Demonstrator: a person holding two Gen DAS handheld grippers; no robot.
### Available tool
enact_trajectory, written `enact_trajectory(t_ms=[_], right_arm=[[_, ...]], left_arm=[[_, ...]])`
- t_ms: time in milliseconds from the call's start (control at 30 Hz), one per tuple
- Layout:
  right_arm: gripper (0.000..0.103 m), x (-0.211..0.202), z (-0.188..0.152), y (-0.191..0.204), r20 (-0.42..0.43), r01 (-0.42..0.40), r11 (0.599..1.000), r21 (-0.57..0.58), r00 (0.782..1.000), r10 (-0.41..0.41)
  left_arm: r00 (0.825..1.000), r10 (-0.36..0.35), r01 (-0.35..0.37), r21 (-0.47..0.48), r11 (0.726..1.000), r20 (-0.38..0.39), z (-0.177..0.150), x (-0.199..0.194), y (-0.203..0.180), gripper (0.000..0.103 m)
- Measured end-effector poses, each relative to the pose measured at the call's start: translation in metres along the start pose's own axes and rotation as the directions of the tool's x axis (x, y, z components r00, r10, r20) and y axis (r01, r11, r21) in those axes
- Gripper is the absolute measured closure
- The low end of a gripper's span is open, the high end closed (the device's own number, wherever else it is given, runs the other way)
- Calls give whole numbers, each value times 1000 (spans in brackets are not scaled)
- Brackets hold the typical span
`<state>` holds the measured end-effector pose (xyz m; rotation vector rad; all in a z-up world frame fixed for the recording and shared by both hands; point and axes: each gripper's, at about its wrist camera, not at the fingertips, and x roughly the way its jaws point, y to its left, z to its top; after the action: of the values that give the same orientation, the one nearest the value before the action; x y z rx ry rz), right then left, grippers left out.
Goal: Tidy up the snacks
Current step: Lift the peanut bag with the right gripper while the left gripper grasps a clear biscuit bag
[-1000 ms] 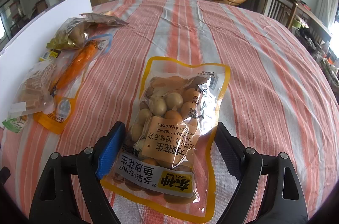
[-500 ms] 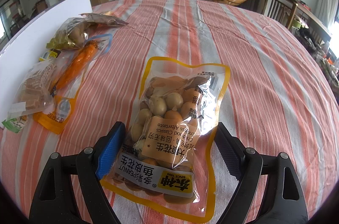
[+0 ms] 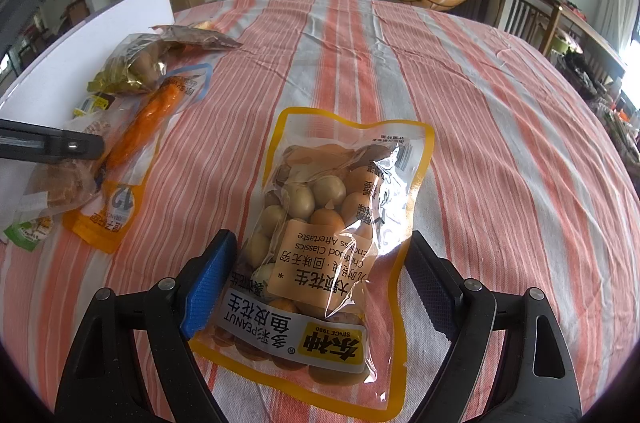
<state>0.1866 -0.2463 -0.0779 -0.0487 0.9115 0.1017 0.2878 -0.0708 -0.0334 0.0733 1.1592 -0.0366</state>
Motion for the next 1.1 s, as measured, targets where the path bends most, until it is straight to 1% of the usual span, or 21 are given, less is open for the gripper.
enact_trajectory(t_ms=[100,167,233,300,333,400,433,467,533,600,633,667,700,733,800,833,900,933,1000,1033,1100], right_arm=[[16,0,0,0,0,-4,1000,1,1000,4],[16,1,1,0,0,-8,1000,2,1000,8],[15,1,1,-1,2,-15,1000,7,1000,15],[15,0,1,-4,7,-35,999,20,999,35],[15,-1,1,-7,13,-54,998,33,998,53],[15,-5,2,-21,13,-132,987,88,991,131],[15,-5,6,-27,-14,-161,980,118,986,163],[16,-2,14,-32,-74,-169,973,156,980,183],[16,4,25,-31,-181,-125,977,174,971,156],[17,12,35,-17,-278,-87,993,81,955,106],[21,13,37,-12,-297,-79,996,46,951,90],[34,13,38,-8,-307,-79,996,33,948,86],[37,12,39,-8,-313,-67,997,37,947,75],[45,10,40,-9,-317,-69,996,53,945,82],[46,4,38,-16,-295,-106,986,126,945,140],[46,0,36,-22,-277,-129,976,177,945,175],[46,-11,35,-35,-201,-230,923,310,932,300],[46,-17,37,-37,-165,-276,895,350,922,349],[46,-34,49,-29,-99,-363,846,392,897,430],[45,-41,57,-22,-74,-404,825,396,881,467],[45,-57,83,10,-34,-503,778,376,832,554]], left_arm=[[992,-110,111,-18,994,62,-12,-22,13,49],[984,-144,147,-29,989,101,-26,-41,23,49],[964,-225,233,-42,972,140,-44,-65,36,49],[947,-271,283,-47,958,173,-62,-85,48,49],[942,-279,292,-47,955,185,-69,-92,52,49],[934,-288,305,-51,951,212,-89,-105,60,49],[930,-291,310,-52,949,223,-98,-109,63,49],[928,-293,312,-51,949,229,-102,-110,66,49],[924,-297,317,-49,947,242,-116,-117,70,49],[916,-312,335,-52,941,251,-121,-121,75,49],[909,-330,354,-55,934,255,-125,-123,79,49],[904,-341,367,-59,928,258,-126,-123,82,49],[897,-352,381,-64,922,266,-128,-126,86,49],[892,-359,391,-71,918,276,-130,-127,91,49],[884,-361,401,-88,912,297,-133,-135,102,49],[876,-368,416,-101,904,310,-134,-139,109,49],[857,-391,450,-120,885,334,-132,-147,120,49],[846,-403,469,-130,874,348,-130,-151,127,49],[833,-402,485,-152,861,381,-121,-158,144,48],[835,-387,476,-161,864,392,-116,-160,152,48],[846,-342,446,-190,875,410,-105,-164,172,48]])
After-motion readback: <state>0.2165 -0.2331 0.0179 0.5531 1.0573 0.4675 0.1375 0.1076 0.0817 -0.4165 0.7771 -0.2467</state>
